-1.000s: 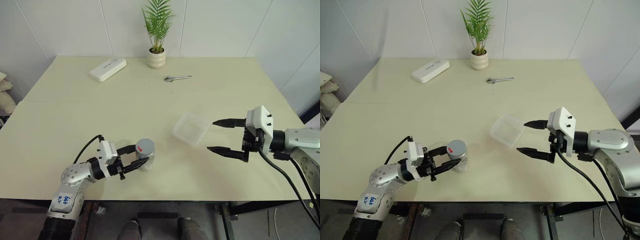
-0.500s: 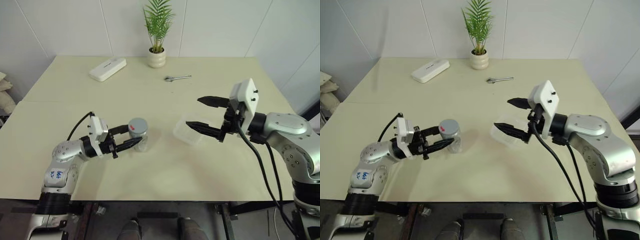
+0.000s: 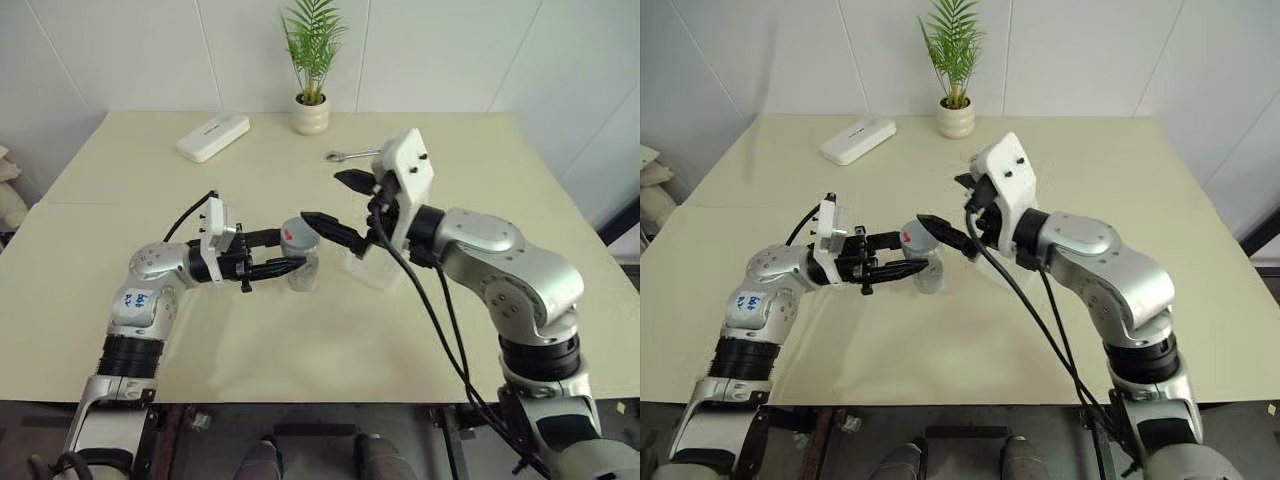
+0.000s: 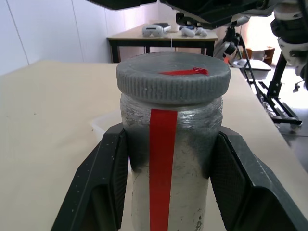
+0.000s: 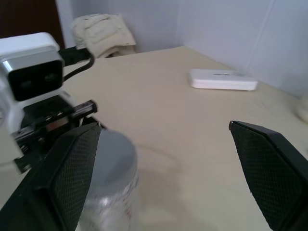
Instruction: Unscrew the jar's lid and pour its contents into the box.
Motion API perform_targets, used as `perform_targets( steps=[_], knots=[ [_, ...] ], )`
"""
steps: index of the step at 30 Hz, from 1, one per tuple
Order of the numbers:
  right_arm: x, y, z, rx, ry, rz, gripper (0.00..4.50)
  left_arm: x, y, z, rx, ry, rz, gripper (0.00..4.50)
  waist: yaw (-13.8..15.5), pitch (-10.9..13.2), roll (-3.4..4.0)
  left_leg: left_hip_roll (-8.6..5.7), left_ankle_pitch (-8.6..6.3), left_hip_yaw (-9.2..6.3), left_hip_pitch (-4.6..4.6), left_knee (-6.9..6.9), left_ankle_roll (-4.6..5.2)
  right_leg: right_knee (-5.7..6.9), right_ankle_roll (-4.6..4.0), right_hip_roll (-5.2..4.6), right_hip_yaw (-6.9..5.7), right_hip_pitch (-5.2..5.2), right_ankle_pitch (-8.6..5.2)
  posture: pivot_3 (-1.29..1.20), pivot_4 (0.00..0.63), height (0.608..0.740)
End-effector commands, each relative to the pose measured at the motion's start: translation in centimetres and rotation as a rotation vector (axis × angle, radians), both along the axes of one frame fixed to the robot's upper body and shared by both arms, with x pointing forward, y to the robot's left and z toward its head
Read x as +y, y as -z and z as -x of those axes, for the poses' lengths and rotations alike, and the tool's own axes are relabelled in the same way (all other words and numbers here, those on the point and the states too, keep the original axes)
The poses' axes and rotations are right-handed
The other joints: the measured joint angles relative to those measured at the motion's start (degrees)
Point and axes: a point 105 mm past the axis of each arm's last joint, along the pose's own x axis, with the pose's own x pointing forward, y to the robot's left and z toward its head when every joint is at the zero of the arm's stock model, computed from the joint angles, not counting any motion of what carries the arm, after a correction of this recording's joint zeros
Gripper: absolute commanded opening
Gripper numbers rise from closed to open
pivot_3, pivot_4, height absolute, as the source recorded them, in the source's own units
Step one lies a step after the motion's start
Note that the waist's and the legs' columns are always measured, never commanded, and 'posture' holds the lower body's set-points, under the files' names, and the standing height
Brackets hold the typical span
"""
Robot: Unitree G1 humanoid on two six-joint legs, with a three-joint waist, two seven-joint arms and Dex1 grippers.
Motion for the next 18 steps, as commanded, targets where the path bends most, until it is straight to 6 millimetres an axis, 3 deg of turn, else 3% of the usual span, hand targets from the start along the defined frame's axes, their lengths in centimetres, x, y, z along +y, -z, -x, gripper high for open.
perform_targets(
  steps=[1, 6, 18],
  knots=[
    [-0.1, -0.7, 0.0, -0.034, 0.054, -0.028, 4.50, -0.1, -1.2, -0.6, -0.038, -0.038, 0.011, 2.00, 0.1, 0.0, 0.00, 0.00, 0.00, -0.01, -0.03, 0.00, 0.00, 0.07, -0.01, 0.00, 0.00, -0.05, -0.01, 0.00, 0.150, 0.740],
    [0.3, -0.5, 0.2, -0.038, 0.088, -0.033, 4.50, -0.2, -1.3, -1.3, -0.053, -0.076, 0.014, 2.00, 0.1, 0.0, 0.00, -0.01, 0.01, -0.02, -0.49, 0.08, 0.00, 0.34, 0.01, 0.00, 0.01, -0.63, 0.00, 0.00, 0.150, 0.740],
    [2.6, 0.9, 2.0, 0.010, 0.036, -0.078, 4.50, -0.8, -1.7, 0.2, -0.036, 0.053, 0.052, 2.00, -0.2, 0.0, 0.00, 0.00, 0.05, -0.03, -0.46, 0.11, 0.04, 0.43, 0.01, 0.03, 0.01, -0.61, 0.00, 0.00, 0.150, 0.740]
  ],
)
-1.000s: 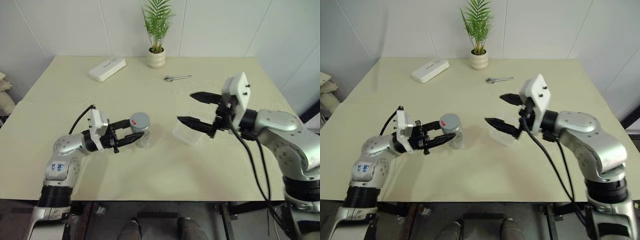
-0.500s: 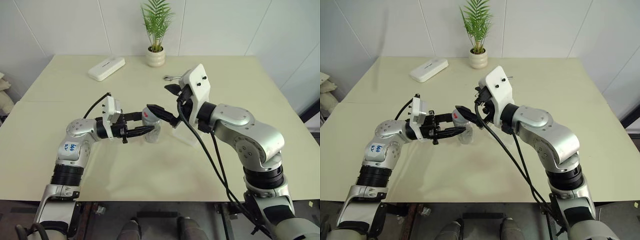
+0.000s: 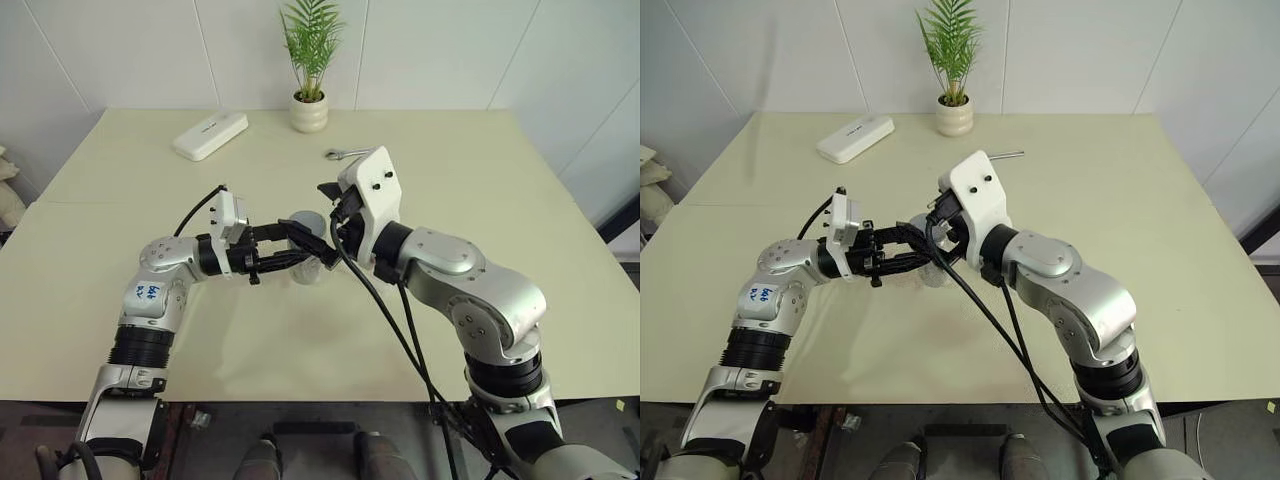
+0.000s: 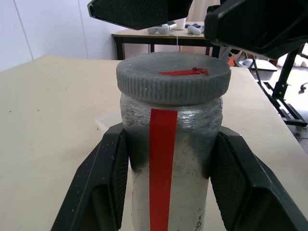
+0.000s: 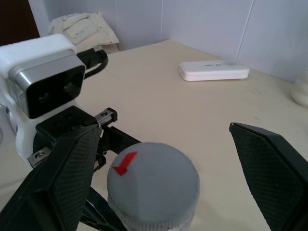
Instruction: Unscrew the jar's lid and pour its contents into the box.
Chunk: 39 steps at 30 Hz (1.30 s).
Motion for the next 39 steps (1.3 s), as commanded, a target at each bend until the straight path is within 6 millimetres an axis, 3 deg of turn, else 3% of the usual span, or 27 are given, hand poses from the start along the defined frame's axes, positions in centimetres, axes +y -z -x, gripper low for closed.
perform_targets(
  steps=[1, 9, 16, 30, 33, 36, 39],
  knots=[
    [0.4, -0.4, 0.9, -0.042, -0.008, -0.021, 4.50, -0.2, -1.9, 1.0, -0.057, 0.057, 0.050, 2.00, 0.0, 0.0, 0.00, 0.00, 0.00, -0.01, 0.00, 0.00, 0.00, 0.00, 0.00, 0.00, 0.00, 0.00, 0.00, 0.00, 0.150, 0.740],
    [0.3, 0.5, 1.6, -0.051, -0.008, 0.000, 4.50, -0.5, -2.0, 2.3, -0.027, 0.083, 0.065, 2.00, -0.5, 0.0, 0.00, 0.00, 0.00, -0.01, 0.00, -0.04, 0.00, -0.02, 0.00, 0.00, 0.00, 0.00, 0.00, 0.00, 0.150, 0.740],
    [-0.1, -0.1, 2.0, -0.082, -0.019, -0.014, 4.50, -0.3, -1.5, 2.7, 0.003, 0.078, 0.051, 2.00, -1.0, 0.0, 0.00, 0.00, 0.02, -0.01, 0.02, -0.01, 0.03, 0.01, -0.01, 0.00, 0.00, 0.00, 0.00, 0.00, 0.150, 0.740],
    [0.0, 0.2, 2.4, -0.070, -0.051, -0.016, 4.50, 0.0, -1.8, 2.4, -0.012, 0.053, 0.050, 2.00, -1.0, 0.0, 0.00, 0.00, 0.02, -0.01, 0.01, -0.03, 0.03, -0.03, -0.01, 0.00, 0.01, 0.00, 0.00, 0.00, 0.150, 0.740],
    [-0.2, 0.2, 2.3, -0.068, -0.046, -0.020, 3.87, 0.1, -1.8, 2.3, -0.013, 0.052, 0.050, 2.00, -1.0, 0.0, 0.00, 0.00, 0.02, -0.01, 0.02, -0.03, 0.03, -0.04, -0.01, 0.00, 0.01, 0.00, 0.00, 0.00, 0.150, 0.740],
    [-0.3, 0.1, 2.3, -0.066, -0.049, -0.030, 2.81, 0.1, -1.8, 2.4, -0.013, 0.051, 0.052, 2.00, -1.0, 0.0, 0.00, 0.00, 0.02, -0.01, 0.02, -0.04, 0.03, -0.04, -0.02, 0.00, 0.00, 0.00, 0.00, 0.00, 0.150, 0.740],
    [-0.2, 0.0, 2.6, -0.070, -0.076, -0.037, 2.59, 0.1, -1.7, 2.4, -0.012, 0.050, 0.050, 2.00, -1.0, 0.0, 0.00, 0.00, 0.02, -0.01, 0.01, -0.04, 0.03, -0.05, -0.01, 0.00, 0.00, 0.00, 0.00, 0.00, 0.150, 0.740]
  ],
)
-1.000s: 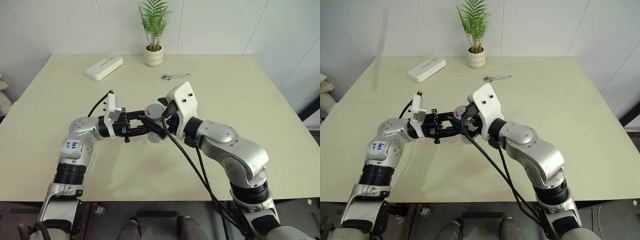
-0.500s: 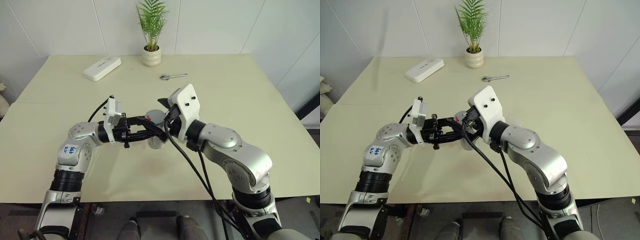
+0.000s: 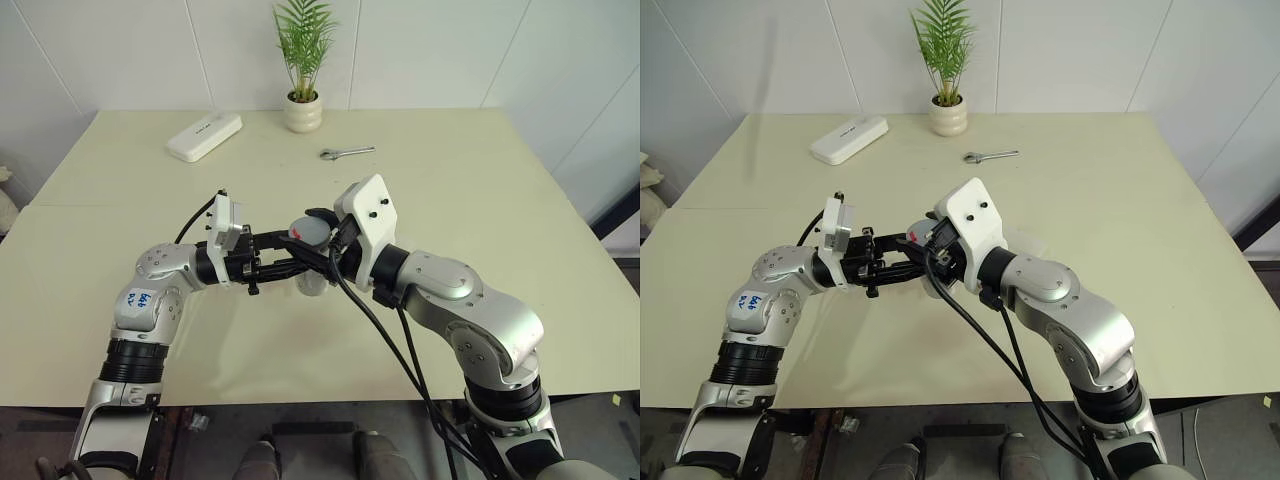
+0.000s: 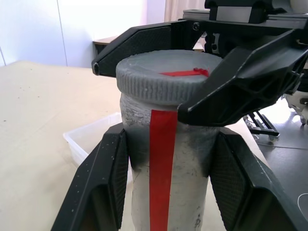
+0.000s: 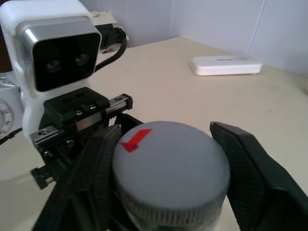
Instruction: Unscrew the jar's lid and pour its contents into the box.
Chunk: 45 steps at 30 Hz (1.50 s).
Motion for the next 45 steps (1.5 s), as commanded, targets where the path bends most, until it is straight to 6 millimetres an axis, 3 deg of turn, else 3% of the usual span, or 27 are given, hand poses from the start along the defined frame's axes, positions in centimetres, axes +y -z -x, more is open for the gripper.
perform_targets(
  steps=[1, 6, 13, 23, 45],
  knots=[
    [-0.4, -1.8, 1.1, -0.073, -0.039, -0.050, 2.59, 0.5, -1.3, 0.3, -0.059, -0.004, 0.014, 2.00, 0.0, 0.0, 0.00, 0.00, 0.00, 0.00, 0.00, 0.00, 0.00, 0.00, 0.00, 0.00, 0.00, 0.00, 0.00, 0.00, 0.150, 0.740],
    [-0.2, -2.1, 1.7, -0.081, -0.094, -0.051, 2.59, 0.5, -1.1, 0.4, -0.048, 0.005, 0.001, 2.00, 0.0, 0.0, 0.00, 0.00, 0.00, 0.00, 0.00, -0.01, 0.00, -0.01, 0.00, 0.00, 0.00, 0.00, 0.00, 0.00, 0.150, 0.740],
    [0.5, -2.5, 3.7, -0.044, -0.315, -0.048, 2.59, 0.8, -1.0, 0.2, -0.039, 0.034, -0.025, 2.00, 0.0, 0.0, 0.00, 0.00, 0.00, 0.00, 0.00, -0.03, 0.00, -0.03, 0.00, 0.00, 0.00, 0.00, 0.00, 0.00, 0.150, 0.740],
    [0.7, -2.0, 6.7, -0.102, -0.638, 0.087, 2.59, 1.0, -0.9, -0.3, -0.045, 0.100, -0.072, 2.00, 0.0, 0.0, 0.00, 0.00, 0.00, 0.01, -0.01, -0.04, 0.00, -0.11, 0.00, 0.00, -0.01, 0.02, 0.00, 0.00, 0.150, 0.740],
    [0.4, -1.6, 6.1, -0.142, -0.709, 0.129, 2.59, 1.4, -1.3, -0.7, -0.084, 0.122, -0.091, 2.00, 0.0, 0.0, 0.00, 0.00, 0.00, 0.00, -0.01, -0.04, 0.00, -0.09, 0.02, 0.00, -0.01, 0.02, 0.00, 0.00, 0.150, 0.740]
  ],
)
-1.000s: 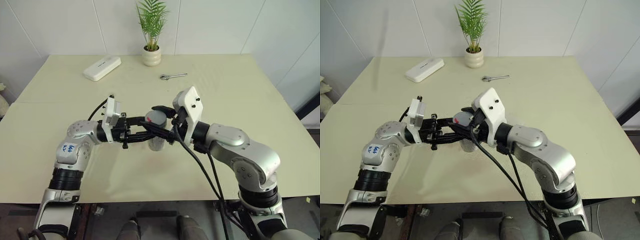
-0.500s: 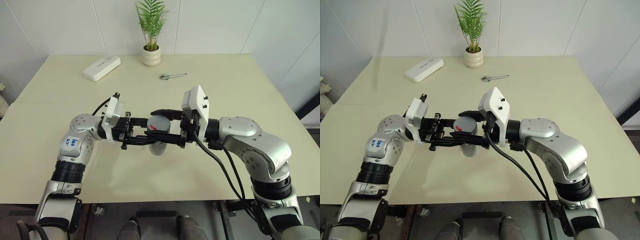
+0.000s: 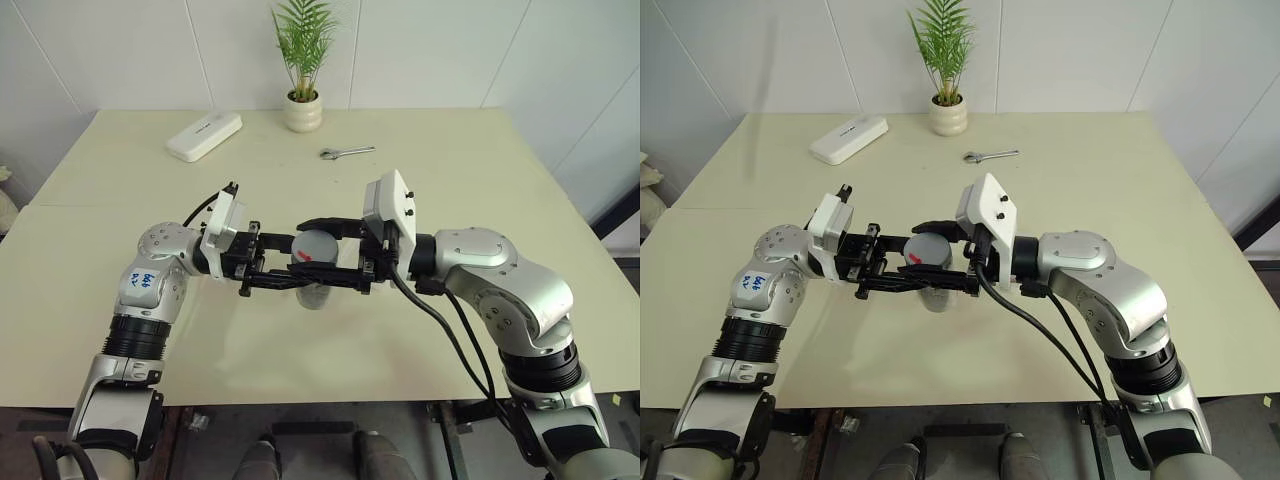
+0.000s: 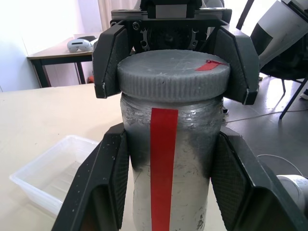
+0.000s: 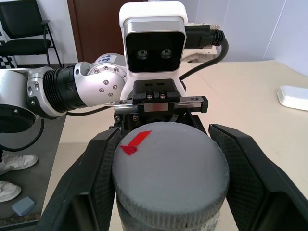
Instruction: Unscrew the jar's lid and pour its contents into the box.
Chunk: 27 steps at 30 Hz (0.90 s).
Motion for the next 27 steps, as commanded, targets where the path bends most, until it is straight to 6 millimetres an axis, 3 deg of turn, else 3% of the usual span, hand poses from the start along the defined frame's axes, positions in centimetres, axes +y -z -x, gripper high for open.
perform_targets(
  steps=[1, 14, 15, 19, 27],
  knots=[
    [1.4, -1.0, 3.9, -0.077, -0.242, 0.000, 2.59, 1.7, -0.5, -2.0, -0.001, -0.146, 0.008, 2.00, 0.0, 0.0, 0.00, 0.00, 0.00, 0.00, 0.00, 0.00, 0.00, 0.01, 0.00, 0.00, 0.00, 0.00, 0.00, 0.00, 0.150, 0.740],
    [1.1, -0.8, 2.8, -0.066, -0.199, 0.001, 2.59, 1.0, -1.2, -1.2, -0.015, -0.094, 0.014, 2.00, 0.0, 0.0, 0.00, 0.00, 0.00, 0.00, 0.00, 0.03, 0.00, 0.03, 0.01, 0.00, 0.00, 0.00, 0.00, 0.00, 0.150, 0.740],
    [1.0, -0.8, 2.7, -0.064, -0.196, 0.001, 3.34, 1.0, -1.2, -1.2, -0.019, -0.092, 0.015, 2.00, 0.0, 0.0, 0.00, 0.00, 0.00, 0.00, 0.00, 0.03, 0.00, 0.03, 0.01, 0.00, 0.00, 0.00, 0.00, 0.00, 0.150, 0.740],
    [1.0, -0.9, 2.3, -0.077, -0.178, 0.001, 4.47, 0.9, -1.3, -1.2, -0.023, -0.092, 0.020, 2.00, 0.0, 0.0, 0.00, 0.00, 0.00, 0.00, 0.00, 0.03, 0.00, 0.04, 0.01, 0.00, 0.00, 0.00, 0.00, 0.00, 0.150, 0.740],
    [0.9, -1.1, 1.8, -0.080, -0.153, -0.003, 4.47, 0.8, -1.4, -0.8, -0.028, -0.073, 0.031, 2.00, 0.0, 0.0, 0.00, 0.00, 0.00, 0.00, 0.00, 0.04, 0.00, 0.05, 0.01, 0.00, 0.00, 0.00, 0.01, 0.00, 0.150, 0.740]
  ],
)
